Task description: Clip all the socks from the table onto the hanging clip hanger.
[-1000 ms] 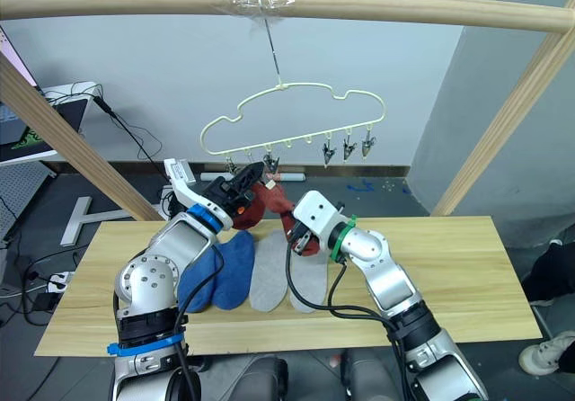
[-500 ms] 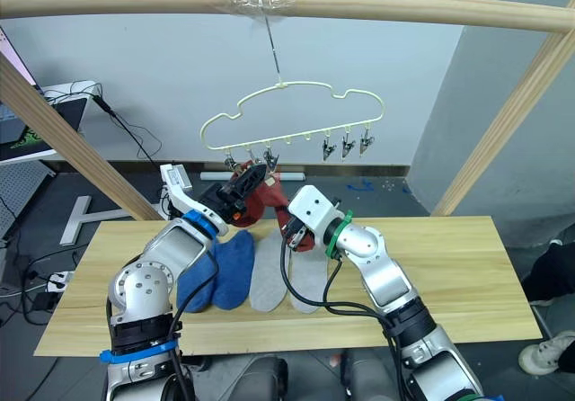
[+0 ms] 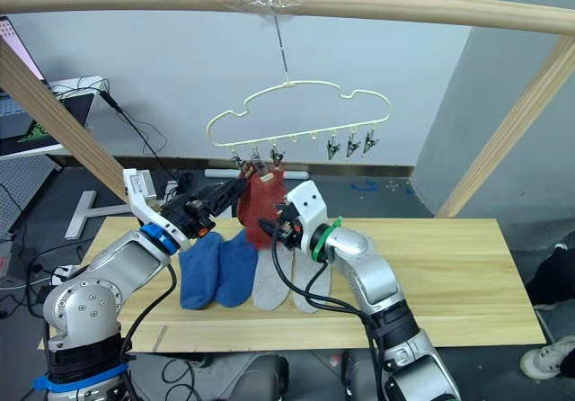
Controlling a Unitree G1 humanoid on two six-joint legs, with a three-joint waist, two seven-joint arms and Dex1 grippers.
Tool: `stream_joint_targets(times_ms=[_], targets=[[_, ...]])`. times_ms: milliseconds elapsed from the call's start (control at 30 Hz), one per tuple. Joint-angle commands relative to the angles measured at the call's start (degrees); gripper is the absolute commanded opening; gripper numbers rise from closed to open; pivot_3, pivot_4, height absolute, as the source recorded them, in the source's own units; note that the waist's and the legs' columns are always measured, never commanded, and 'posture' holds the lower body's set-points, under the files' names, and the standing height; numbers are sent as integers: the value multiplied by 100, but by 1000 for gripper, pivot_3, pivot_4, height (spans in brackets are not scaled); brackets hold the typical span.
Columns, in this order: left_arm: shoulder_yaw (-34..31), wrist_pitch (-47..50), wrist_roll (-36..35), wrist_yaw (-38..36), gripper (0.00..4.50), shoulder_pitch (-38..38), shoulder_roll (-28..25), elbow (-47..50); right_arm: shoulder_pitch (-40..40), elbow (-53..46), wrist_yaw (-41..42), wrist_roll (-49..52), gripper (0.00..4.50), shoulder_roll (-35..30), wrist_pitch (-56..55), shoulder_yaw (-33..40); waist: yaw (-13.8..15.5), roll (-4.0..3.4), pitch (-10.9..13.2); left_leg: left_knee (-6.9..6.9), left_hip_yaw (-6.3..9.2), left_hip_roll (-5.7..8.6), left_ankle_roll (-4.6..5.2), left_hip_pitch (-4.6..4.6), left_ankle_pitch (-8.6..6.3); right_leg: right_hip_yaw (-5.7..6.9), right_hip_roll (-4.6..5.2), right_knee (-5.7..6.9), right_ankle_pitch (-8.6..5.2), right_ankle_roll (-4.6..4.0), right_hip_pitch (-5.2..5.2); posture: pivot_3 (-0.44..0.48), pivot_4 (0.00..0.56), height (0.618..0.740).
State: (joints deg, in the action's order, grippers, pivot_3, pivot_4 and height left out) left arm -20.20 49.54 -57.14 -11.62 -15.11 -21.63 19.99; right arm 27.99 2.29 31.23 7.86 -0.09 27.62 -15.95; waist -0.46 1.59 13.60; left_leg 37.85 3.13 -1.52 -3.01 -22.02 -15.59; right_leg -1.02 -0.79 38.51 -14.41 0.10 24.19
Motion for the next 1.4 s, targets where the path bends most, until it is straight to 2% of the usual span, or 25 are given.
stream_joint_targets(times_ms=[33, 67, 100, 200, 367, 467, 600, 700, 900, 1033, 1267, 1400], targets=[[72, -126, 78, -53, 4500, 78, -101, 336, -55, -318, 73, 106, 4011, -116, 61, 43, 19, 0, 0, -1, 0, -1, 0, 0, 0, 1, 0, -1, 0, 0, 0, 79, 231, 740], [89, -138, 96, -71, 4500, 90, -116, 353, -60, -332, 65, 130, 4406, -133, 76, 55, 22, 0, 0, -4, 0, -2, 0, 0, 0, 1, 0, -2, 0, 0, 1, 79, 231, 740], [100, -149, 106, -82, 4500, 99, -126, 361, -63, -340, 59, 146, 4477, -144, 85, 60, 27, -1, 2, -5, 0, -4, 0, 0, 0, 0, -1, -1, 0, 0, 2, 79, 231, 740], [673, -497, 792, -354, 4500, 109, -324, 592, -274, -598, 53, -66, 4477, -626, -58, 144, 45, -8, 10, -7, 3, -6, 0, -2, 0, 3, -4, 0, -1, -1, 5, 85, 235, 740], [1540, -1318, 1899, -488, 4500, -135, -133, 436, -432, -1270, 303, 332, 4477, -1192, 87, 537, 67, -30, 33, -4, -5, 5, 0, -12, 0, -3, 2, -24, 0, 0, 1, 59, 232, 740], [1880, -1749, 2429, -491, 3889, -239, 100, 189, -402, -1449, 335, 453, 4500, -1413, 140, 743, 28, -30, 33, -5, -5, -2, 0, -24, 0, 1, -3, -43, 5, 0, 2, 46, 230, 740], [2323, -2183, 3080, -556, 2661, -432, 302, -208, -365, -1582, 296, 529, 4500, -1555, 210, 885, 23, -31, 34, -14, -3, -5, 1, -30, 0, 3, -10, -49, 5, 0, 7, 30, 226, 740], [2523, -2716, 3782, -316, 2661, -708, 518, -809, -354, -1705, 195, 602, 4500, -1588, 279, 977, 30, -31, 34, -13, -2, -4, 1, -37, -1, 3, -8, -51, 5, 0, 11, 10, 222, 740], [2435, -3481, 4542, 95, 2661, -1210, 954, -2012, -377, -2102, 63, 777, 4500, -1549, 365, 1095, 17, -30, 34, 0, -3, 1, 3, -46, -1, 3, -5, -53, 6, 2, 11, -16, 221, 740], [2282, -3808, 4748, 228, 2661, -1587, 1110, -2633, -394, -2176, -16, 796, 4500, -1577, 417, 1122, 7, -30, 34, -1, 1, 0, 4, -49, -2, 9, -6, -52, 6, 2, 13, -28, 218, 740], [2268, -4442, 4878, -52, 2661, -2152, 1252, -3461, -376, -2195, -88, 810, 4500, -1596, 438, 1128, -9, -30, 33, 1, 0, 2, 3, -50, -1, 10, -5, -51, 7, 2, 13, -35, 216, 740], [2416, -4752, 4983, -372, 2661, -2234, 1276, -3583, -362, -2186, -130, 806, 4500, -1594, 440, 1127, -39, -30, 33, 2, 0, 2, 3, -52, -1, 10, -6, -51, 7, 2, 13, -40, 215, 740]])
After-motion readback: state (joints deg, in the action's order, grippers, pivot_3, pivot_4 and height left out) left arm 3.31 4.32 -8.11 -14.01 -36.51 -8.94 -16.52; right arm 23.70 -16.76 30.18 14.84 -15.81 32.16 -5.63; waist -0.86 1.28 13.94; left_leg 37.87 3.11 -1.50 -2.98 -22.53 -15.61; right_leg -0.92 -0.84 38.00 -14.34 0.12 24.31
